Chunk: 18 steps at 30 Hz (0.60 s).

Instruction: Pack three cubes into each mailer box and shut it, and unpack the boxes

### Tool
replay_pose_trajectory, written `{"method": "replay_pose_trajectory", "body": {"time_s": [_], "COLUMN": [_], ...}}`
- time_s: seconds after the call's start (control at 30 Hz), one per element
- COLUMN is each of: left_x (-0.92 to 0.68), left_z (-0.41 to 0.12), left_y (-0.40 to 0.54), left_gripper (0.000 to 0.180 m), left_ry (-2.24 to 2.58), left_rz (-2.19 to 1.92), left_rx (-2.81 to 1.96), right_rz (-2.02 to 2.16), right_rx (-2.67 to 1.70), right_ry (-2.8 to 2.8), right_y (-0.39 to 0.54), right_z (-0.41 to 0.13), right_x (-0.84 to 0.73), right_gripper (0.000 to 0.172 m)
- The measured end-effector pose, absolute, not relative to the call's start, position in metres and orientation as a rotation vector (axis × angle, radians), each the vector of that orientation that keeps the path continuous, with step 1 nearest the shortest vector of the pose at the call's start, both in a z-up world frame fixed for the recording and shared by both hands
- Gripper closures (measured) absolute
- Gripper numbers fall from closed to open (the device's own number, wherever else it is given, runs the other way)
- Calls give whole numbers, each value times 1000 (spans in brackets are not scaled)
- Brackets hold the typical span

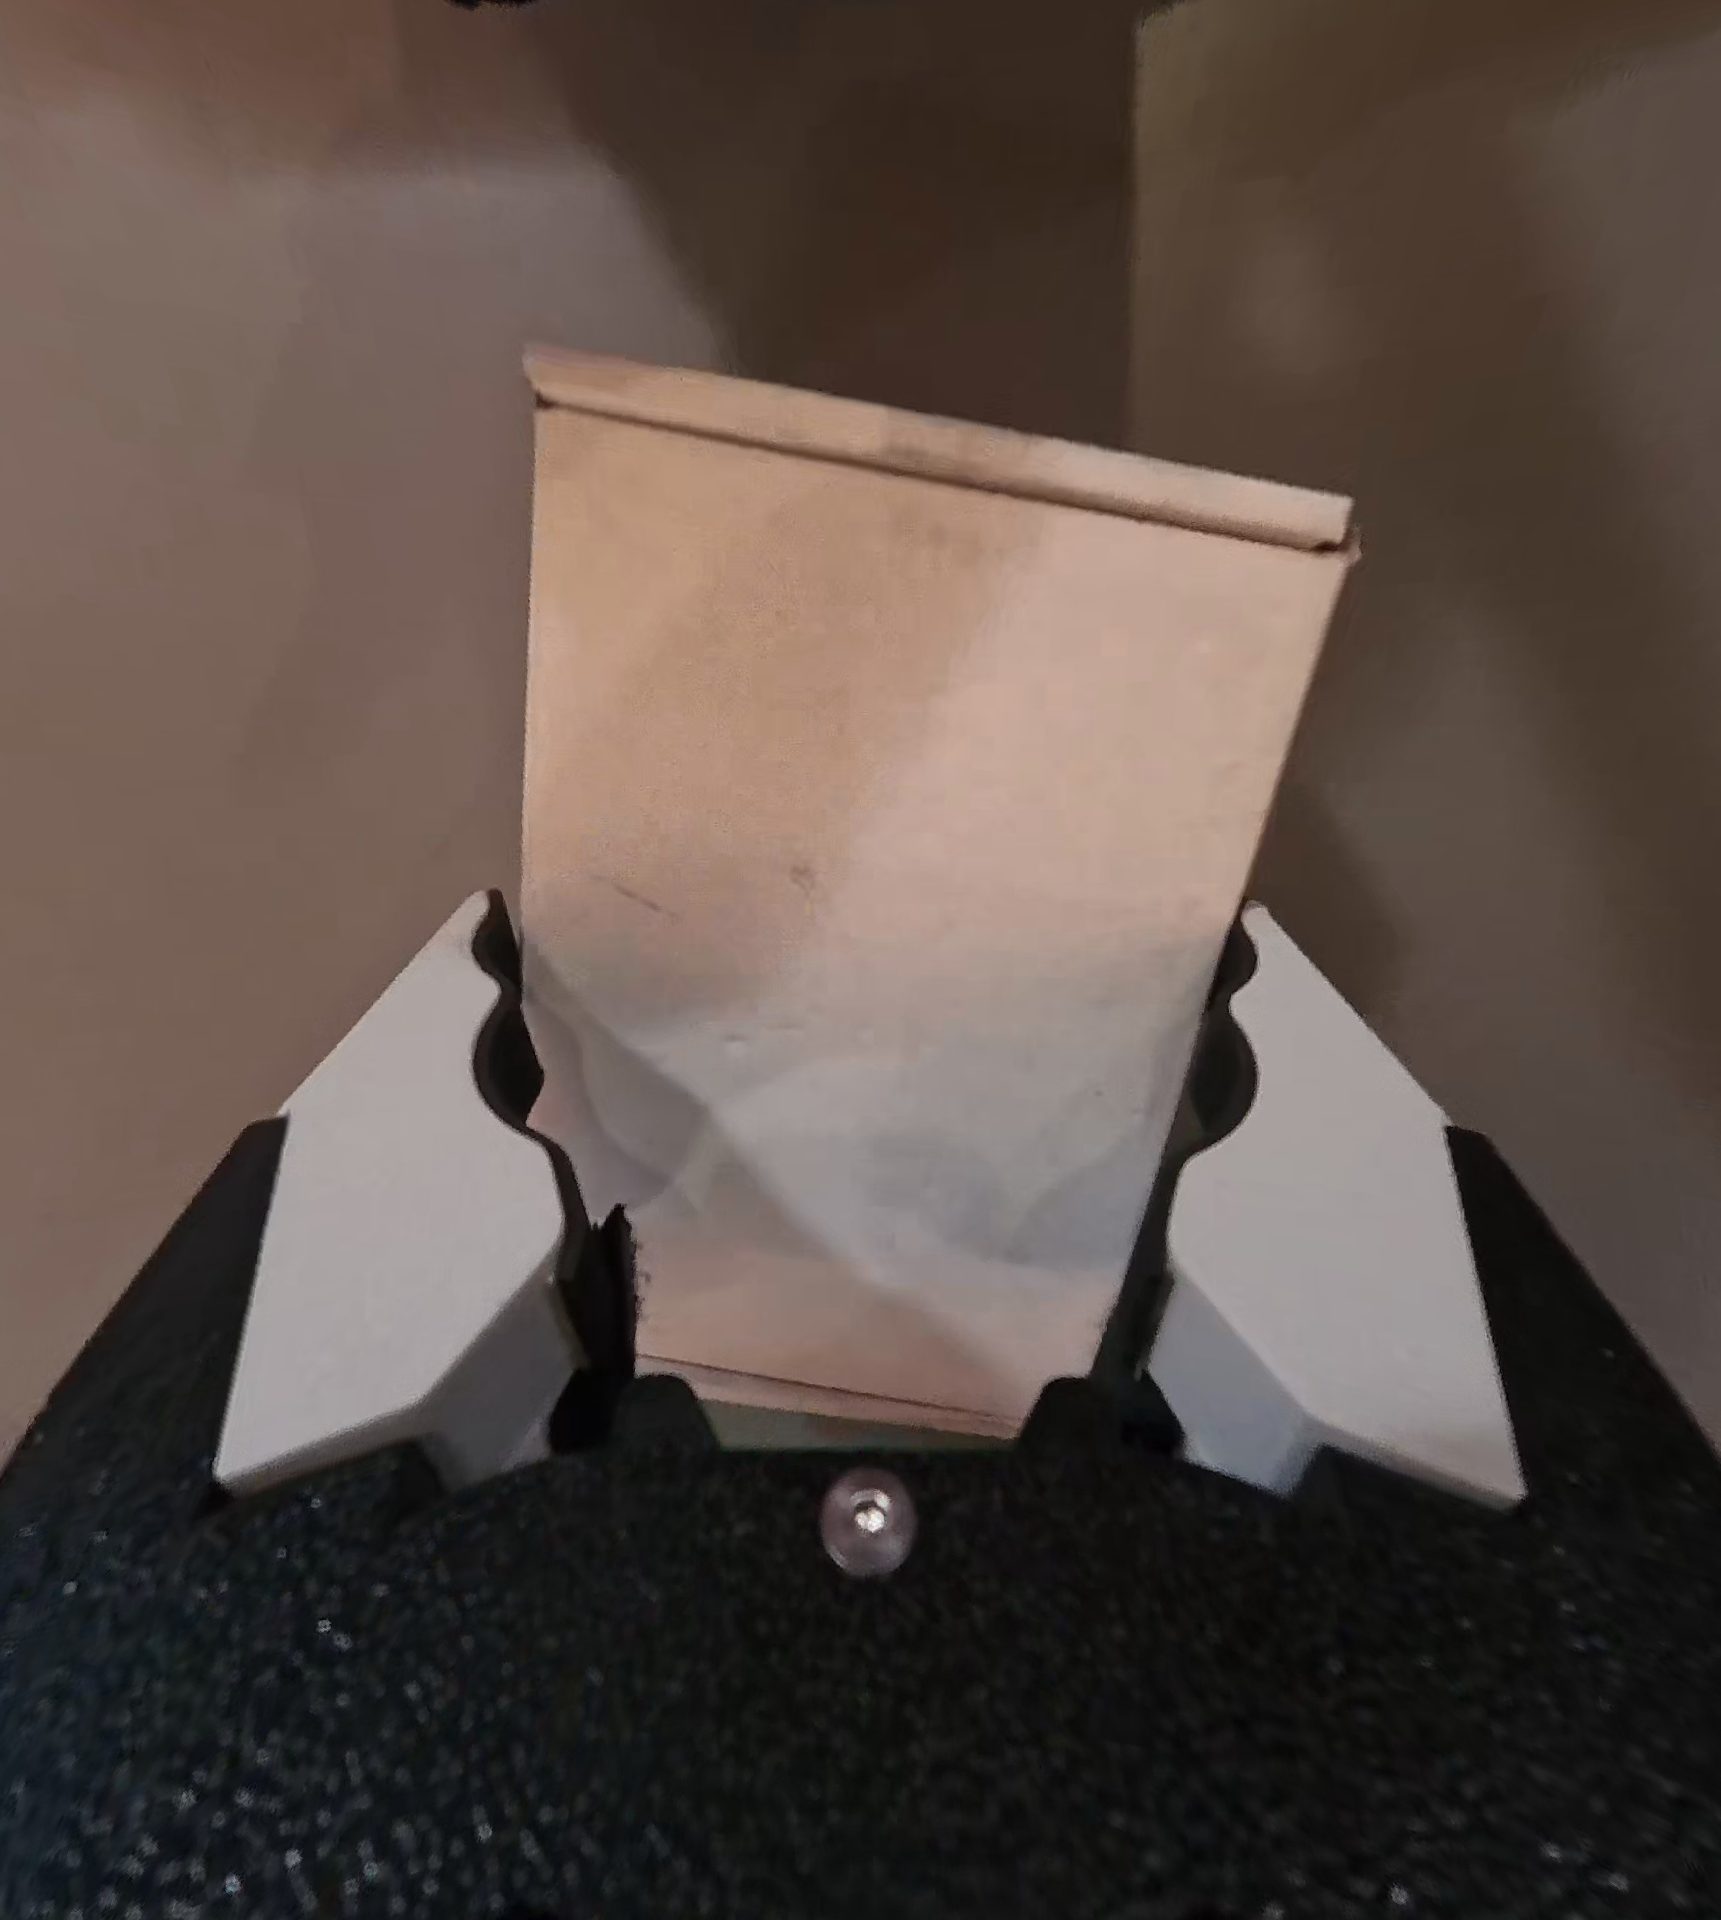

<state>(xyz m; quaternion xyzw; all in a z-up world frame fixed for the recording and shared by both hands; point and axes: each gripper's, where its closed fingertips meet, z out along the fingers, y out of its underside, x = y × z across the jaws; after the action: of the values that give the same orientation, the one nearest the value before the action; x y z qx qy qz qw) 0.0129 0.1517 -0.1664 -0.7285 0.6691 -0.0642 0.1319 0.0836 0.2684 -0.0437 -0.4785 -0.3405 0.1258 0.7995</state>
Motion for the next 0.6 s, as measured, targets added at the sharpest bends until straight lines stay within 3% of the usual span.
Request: {"method": "replay_pose_trajectory", "body": {"time_s": [0.03,0.2,0.3,0.37,0.47,0.6], "left_x": [17,32,27,17,1,-5], "left_z": [-170,-170,-167,-166,-169,-176], "left_y": [153,157,159,158,157,158], "left_gripper": [51,49,25,21,21,36], "left_ry": [1924,1751,1696,1661,1591,1498], "left_rz": [-215,-378,-344,-323,-346,-301], "left_rx": [-2122,-2116,-2034,-1999,-2026,-2015], "right_rz": [267,266,277,282,288,302], "right_rx": [-1024,-1022,-1037,-1044,-1059,-1067], "right_ry": [-735,-740,-717,-709,-714,-742], "right_y": [268,266,268,269,271,267], "right_z": [-44,-44,-42,-43,-45,-47], "right_x": [83,82,84,86,85,82], "right_gripper": [118,116,111,111,112,115]}}
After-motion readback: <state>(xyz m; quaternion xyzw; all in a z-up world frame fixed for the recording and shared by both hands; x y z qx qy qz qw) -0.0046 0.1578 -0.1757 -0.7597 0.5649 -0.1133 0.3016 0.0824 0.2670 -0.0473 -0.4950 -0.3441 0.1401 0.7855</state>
